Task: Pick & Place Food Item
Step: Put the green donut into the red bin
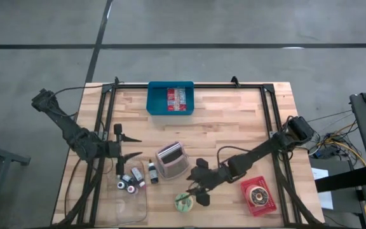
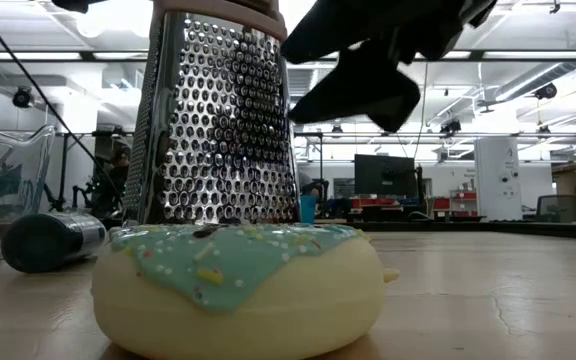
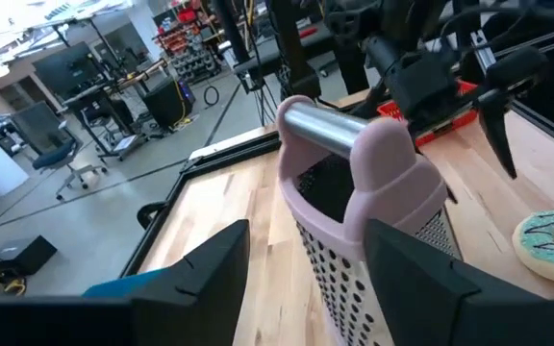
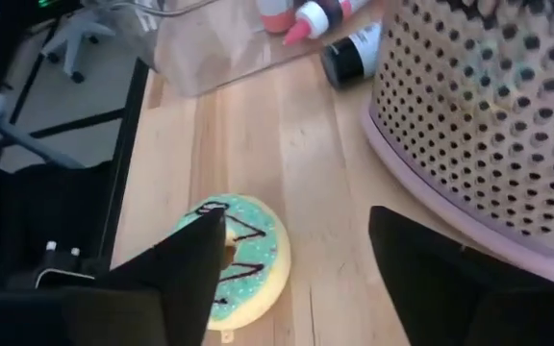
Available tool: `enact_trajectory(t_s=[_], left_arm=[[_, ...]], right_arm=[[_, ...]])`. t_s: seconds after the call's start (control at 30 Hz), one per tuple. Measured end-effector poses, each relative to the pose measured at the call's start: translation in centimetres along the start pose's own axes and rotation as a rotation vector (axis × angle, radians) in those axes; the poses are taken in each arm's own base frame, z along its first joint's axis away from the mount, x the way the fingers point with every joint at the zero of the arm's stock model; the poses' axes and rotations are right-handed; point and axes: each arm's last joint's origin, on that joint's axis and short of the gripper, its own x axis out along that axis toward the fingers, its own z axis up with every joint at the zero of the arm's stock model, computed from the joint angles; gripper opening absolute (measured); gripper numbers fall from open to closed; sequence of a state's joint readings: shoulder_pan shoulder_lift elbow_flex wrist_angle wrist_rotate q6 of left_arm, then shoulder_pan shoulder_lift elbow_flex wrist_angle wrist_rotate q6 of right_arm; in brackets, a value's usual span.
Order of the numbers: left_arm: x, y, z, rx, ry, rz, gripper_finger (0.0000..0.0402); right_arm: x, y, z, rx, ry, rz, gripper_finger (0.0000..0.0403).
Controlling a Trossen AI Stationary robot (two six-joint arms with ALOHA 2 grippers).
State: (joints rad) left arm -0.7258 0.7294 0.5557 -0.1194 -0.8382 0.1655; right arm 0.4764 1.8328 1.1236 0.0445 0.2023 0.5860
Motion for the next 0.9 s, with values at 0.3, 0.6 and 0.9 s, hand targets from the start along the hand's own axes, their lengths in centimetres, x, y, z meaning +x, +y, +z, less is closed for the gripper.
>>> enact_trajectory(t_s=[0.3,0.6,0.9], left_arm=[[-0.5,0.4,-0.4,0.010,-0.020,-0.007,0.0206],[-0.6,0.4,-0.3,0.051,-0.026,-0.011,0.0207],[-0.8,0.8,-0.1,0.051,-0.045,-0.006,0.0207]], right_arm=[[0.4,1.1,1.3,0.085,0.113,-0.026,0.0285],[4.4,2.9,1.8,0.032,0.316,-0.156,0.0286],[6.0,4.6,2.8,0.018,0.392,-0.172,0.0286]])
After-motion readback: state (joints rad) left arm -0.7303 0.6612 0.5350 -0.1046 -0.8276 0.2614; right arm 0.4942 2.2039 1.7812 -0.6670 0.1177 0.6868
